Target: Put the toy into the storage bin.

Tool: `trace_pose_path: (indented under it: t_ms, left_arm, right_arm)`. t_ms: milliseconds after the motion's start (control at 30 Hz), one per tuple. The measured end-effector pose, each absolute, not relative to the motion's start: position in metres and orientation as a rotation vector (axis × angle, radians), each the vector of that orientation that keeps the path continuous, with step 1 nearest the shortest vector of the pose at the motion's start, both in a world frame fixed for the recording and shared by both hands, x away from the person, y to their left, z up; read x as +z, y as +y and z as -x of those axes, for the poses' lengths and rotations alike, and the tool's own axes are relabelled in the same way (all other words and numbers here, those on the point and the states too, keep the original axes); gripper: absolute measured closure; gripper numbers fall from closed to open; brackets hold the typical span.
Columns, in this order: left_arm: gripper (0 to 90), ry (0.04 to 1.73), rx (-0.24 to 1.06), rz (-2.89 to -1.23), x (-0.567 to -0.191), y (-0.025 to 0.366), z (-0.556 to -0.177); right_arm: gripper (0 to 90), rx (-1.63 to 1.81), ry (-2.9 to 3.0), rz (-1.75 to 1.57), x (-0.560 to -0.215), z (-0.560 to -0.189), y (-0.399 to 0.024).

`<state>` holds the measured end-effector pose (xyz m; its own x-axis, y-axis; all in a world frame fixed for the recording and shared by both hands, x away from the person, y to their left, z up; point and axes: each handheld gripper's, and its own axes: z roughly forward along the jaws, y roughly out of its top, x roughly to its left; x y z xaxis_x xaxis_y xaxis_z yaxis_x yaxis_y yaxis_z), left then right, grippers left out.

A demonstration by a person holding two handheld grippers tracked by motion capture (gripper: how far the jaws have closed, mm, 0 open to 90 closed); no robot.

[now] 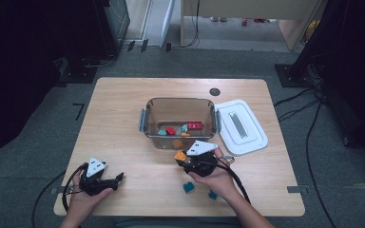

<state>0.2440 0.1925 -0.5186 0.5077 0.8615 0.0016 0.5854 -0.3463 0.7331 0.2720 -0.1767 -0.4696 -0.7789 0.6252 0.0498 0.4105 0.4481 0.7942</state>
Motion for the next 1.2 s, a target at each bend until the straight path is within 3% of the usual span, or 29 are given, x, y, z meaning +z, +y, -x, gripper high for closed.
trace_pose_path:
  t_ms: [733,1200]
  left_arm:
    - [15.5,1.178,0.519,-2.064,-0.519,0.192,-0.244]
    - [15.5,1.180,0.520,-2.064,-0.519,0.192,-0.245]
  right_arm:
    - [59.8,1.386,2.291,-0.844,-0.359,-0.297,-0.205]
    - [59.8,1.382,2.241,-0.990,-0.358,-0.352,-0.210]
